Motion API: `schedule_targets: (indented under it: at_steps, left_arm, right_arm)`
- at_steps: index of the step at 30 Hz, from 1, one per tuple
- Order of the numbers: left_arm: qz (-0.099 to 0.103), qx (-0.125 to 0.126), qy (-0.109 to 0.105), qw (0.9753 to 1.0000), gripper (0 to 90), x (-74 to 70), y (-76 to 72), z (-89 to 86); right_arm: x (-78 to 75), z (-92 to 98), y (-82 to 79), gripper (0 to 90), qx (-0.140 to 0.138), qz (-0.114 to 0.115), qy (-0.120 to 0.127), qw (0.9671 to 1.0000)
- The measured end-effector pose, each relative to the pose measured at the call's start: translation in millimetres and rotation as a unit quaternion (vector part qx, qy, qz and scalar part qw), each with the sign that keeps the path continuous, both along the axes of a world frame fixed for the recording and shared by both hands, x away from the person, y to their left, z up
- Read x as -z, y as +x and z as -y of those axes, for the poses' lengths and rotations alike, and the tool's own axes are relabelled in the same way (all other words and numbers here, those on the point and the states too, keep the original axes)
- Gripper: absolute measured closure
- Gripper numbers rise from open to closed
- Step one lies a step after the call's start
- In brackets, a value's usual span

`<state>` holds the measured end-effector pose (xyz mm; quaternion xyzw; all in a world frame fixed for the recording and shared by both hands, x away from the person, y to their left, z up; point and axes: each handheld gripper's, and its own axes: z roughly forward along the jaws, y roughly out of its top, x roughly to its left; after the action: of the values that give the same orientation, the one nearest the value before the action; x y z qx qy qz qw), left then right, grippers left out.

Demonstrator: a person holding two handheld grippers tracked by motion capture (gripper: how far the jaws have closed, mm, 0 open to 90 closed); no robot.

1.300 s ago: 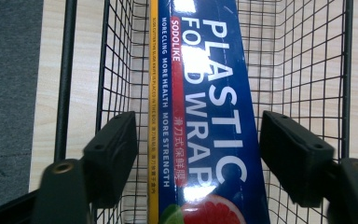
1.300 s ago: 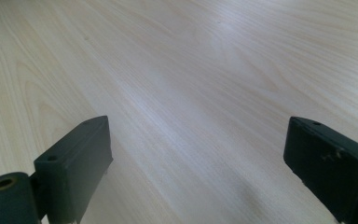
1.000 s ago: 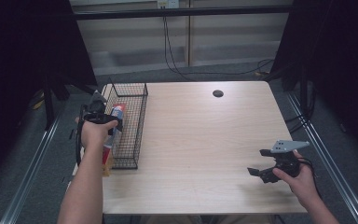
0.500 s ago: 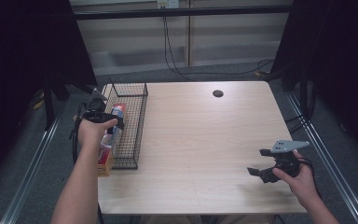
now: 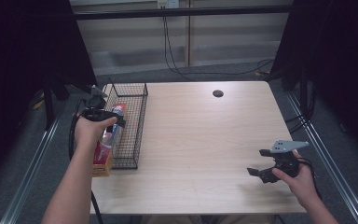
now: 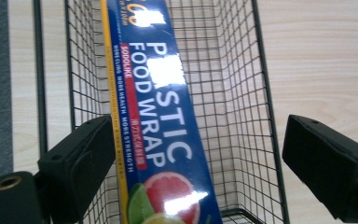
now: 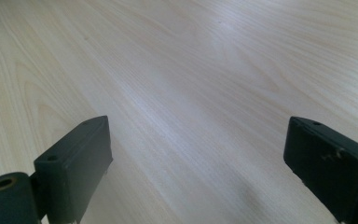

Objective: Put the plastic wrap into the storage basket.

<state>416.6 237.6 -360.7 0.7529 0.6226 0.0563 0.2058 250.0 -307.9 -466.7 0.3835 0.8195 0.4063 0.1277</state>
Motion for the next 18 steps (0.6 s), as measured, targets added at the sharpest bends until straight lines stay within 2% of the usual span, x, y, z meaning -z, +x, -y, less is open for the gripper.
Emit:
schedule_targets:
  at_steps: [6, 18]
  left_arm:
    - [0.006, 0.026, -0.005, 0.9996, 10.0, -5.0, -3.4, 8.0]
    - [0.019, 0.074, -0.022, 0.9968, 9.6, -10.7, -7.2, 33.2]
  right_arm:
    - [0.3, -0.7, 0.0, 7.2, -0.003, -0.002, 0.000, 1.0000]
    - [0.9, -1.8, 0.6, 7.1, -0.004, -0.001, -0.002, 1.0000]
